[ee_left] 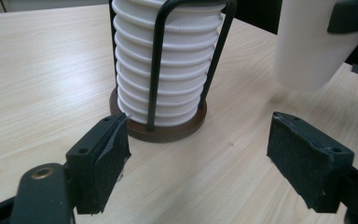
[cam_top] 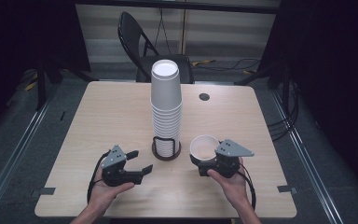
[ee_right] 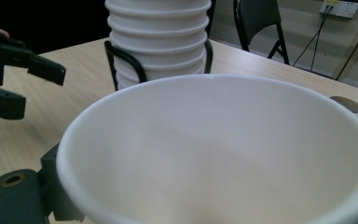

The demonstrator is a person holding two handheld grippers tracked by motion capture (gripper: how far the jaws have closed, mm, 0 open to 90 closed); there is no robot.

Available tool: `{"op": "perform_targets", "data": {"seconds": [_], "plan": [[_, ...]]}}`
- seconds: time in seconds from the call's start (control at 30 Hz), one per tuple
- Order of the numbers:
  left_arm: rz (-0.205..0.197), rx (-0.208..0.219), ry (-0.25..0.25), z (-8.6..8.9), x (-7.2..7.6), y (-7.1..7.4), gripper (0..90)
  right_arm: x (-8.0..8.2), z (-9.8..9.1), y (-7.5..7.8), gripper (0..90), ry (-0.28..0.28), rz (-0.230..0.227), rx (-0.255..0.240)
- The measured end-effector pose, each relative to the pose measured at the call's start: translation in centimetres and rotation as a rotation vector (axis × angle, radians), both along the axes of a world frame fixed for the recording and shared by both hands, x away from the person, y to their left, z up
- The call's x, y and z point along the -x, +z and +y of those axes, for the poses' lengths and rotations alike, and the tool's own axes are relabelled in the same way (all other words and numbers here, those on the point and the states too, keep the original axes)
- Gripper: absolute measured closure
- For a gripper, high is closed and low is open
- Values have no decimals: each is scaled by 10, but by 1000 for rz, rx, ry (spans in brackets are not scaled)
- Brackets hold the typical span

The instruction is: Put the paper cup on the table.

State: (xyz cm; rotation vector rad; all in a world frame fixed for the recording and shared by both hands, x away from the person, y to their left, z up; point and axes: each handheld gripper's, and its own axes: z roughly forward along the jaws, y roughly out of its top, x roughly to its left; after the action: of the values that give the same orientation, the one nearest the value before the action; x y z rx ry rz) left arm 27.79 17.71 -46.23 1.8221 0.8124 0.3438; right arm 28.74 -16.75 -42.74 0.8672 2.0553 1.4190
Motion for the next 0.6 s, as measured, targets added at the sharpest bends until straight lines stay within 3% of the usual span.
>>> {"op": "perform_targets", "data": {"seconds": [0.1, 0.33, 0.53, 0.6], "plan": [[-2, -19, 14, 0, -1, -1, 201, -6, -3, 4, 97, -15, -3, 0], [-3, -18, 15, 2, 0, -5, 180, -24, -11, 8, 96, -54, 12, -14], [24, -24, 22, 1, 2, -6, 176, -41, -14, 2, 97, -87, 24, -51], [12, -32, 16, 0, 3, -6, 177, -46, -16, 1, 97, -96, 30, -71]]}}
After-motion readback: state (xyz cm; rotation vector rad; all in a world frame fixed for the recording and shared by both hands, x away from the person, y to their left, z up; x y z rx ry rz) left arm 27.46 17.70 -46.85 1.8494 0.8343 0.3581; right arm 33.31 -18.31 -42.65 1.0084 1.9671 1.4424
